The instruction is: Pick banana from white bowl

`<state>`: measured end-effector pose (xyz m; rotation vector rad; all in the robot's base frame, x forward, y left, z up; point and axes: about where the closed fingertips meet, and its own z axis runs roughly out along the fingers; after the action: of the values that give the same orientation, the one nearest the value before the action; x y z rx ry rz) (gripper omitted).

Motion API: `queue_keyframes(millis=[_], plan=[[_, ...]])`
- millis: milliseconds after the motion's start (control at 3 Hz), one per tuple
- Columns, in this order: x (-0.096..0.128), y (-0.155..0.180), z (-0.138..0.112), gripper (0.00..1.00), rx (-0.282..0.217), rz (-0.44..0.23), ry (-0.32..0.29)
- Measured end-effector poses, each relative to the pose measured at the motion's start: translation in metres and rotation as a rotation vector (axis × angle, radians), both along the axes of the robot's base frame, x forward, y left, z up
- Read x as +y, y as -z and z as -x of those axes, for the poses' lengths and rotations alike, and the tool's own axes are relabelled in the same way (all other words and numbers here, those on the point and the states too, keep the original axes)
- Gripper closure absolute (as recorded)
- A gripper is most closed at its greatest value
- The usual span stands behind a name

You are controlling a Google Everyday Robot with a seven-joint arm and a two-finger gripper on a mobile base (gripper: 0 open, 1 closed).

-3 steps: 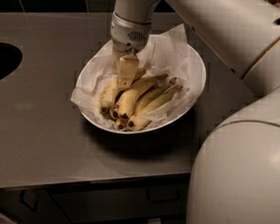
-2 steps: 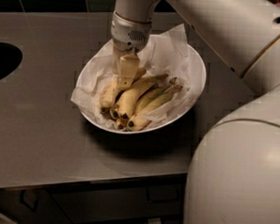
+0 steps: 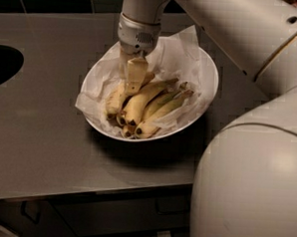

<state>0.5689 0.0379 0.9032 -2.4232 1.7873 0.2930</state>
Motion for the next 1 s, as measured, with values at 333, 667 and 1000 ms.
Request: queue_keyframes(millis=[333, 667, 1000], plan=[[0.0000, 0.0012, -0.0007, 0.50, 0.006, 0.001, -0.001], [0.0003, 0.0029, -0.0016, 0.49, 0.019, 0.000, -0.006], [0.0021, 0.0071, -0.0043, 0.48, 0.034, -0.003, -0.012]])
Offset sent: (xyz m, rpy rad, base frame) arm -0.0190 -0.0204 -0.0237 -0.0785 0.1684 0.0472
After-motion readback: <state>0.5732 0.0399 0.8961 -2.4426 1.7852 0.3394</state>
